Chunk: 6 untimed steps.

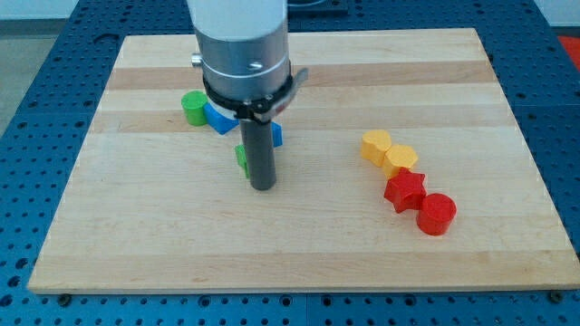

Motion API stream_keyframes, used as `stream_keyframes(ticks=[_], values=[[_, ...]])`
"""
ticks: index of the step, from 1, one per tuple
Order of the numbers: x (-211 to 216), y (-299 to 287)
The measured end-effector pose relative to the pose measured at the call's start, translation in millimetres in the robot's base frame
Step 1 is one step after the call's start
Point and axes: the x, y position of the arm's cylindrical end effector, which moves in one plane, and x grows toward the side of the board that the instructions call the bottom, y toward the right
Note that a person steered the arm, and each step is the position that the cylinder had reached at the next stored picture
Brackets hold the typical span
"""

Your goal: Nudge the blue triangle

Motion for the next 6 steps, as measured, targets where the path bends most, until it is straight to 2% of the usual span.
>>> stream_keyframes(ticks=[2, 4, 5, 6], values=[[-66.1, -34.9], [-111.5, -67.6], [-73.4, -60.3], [-2.8, -52.2]])
